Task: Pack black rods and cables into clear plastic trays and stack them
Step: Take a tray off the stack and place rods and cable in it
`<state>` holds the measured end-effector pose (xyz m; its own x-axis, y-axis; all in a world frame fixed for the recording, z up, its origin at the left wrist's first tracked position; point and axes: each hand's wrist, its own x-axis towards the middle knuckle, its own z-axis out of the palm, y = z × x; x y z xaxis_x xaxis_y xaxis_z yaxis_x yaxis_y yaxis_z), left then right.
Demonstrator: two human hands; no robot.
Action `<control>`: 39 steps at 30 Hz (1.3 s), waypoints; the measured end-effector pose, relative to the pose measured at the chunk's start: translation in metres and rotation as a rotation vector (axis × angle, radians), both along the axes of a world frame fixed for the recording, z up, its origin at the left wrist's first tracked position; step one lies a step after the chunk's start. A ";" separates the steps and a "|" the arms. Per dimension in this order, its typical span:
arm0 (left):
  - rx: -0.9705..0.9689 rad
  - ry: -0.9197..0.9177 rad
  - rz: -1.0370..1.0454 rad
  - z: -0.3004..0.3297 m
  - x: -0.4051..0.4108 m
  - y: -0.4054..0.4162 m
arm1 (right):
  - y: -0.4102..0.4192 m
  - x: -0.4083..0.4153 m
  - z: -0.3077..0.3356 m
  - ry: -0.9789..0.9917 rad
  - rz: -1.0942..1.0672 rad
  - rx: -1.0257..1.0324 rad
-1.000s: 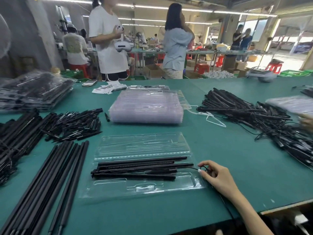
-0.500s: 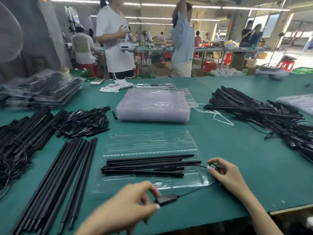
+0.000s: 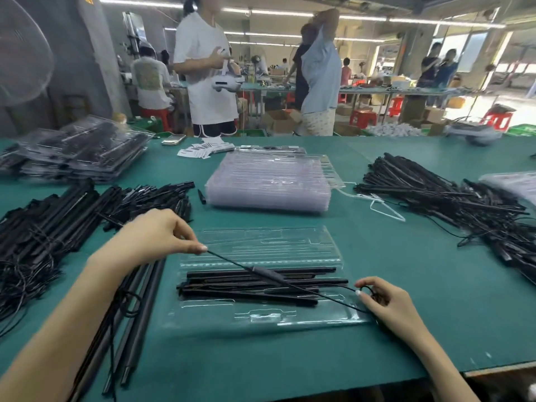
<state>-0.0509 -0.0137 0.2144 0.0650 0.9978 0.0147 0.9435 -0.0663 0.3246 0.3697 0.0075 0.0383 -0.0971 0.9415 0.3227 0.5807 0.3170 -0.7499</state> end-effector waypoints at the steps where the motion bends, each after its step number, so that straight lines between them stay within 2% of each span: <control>1: -0.085 0.002 0.005 -0.016 -0.009 0.008 | 0.000 0.000 0.000 -0.003 0.004 -0.001; 3: -0.222 -0.016 0.042 -0.047 -0.030 0.016 | -0.001 0.000 -0.001 -0.007 0.008 0.001; 6: -0.286 -0.097 0.142 -0.075 -0.069 0.010 | -0.001 0.000 -0.002 0.002 0.007 -0.001; 13: -0.353 -0.219 0.032 -0.039 -0.120 0.000 | -0.001 -0.001 -0.001 -0.012 0.012 -0.006; 16: -0.344 -0.106 -0.059 -0.026 -0.127 -0.005 | -0.001 -0.001 -0.002 -0.005 0.019 -0.016; 19: -0.210 0.033 -0.094 -0.019 -0.129 -0.008 | -0.001 0.000 -0.002 0.006 0.018 -0.031; 22: -0.089 0.322 -0.152 -0.010 -0.132 -0.008 | -0.001 0.000 -0.002 0.001 0.014 -0.027; 25: 0.003 0.515 -0.198 -0.005 -0.127 -0.011 | -0.001 0.001 -0.001 -0.001 0.018 -0.019; 27: 0.202 0.601 -0.269 0.002 -0.121 -0.014 | -0.002 0.000 -0.001 0.002 0.020 -0.022; 30: 0.591 0.561 -0.355 0.028 -0.108 -0.014 | -0.002 0.000 0.000 -0.001 0.016 -0.023; 32: 0.774 0.524 -0.313 0.045 -0.094 -0.009 | -0.003 0.000 0.001 0.000 0.015 -0.024; 33: 0.806 0.556 -0.281 0.048 -0.085 -0.006 | -0.003 0.000 0.001 0.000 0.016 -0.026; 34: 0.805 0.613 -0.265 0.046 -0.076 -0.003 | -0.003 0.000 0.001 -0.001 0.018 -0.027; 37: 0.643 0.732 -0.307 0.011 -0.065 0.001 | -0.004 0.000 0.001 -0.015 0.018 -0.022; 39: 0.399 0.802 -0.308 -0.020 -0.066 -0.001 | -0.005 0.000 0.001 -0.021 0.016 -0.013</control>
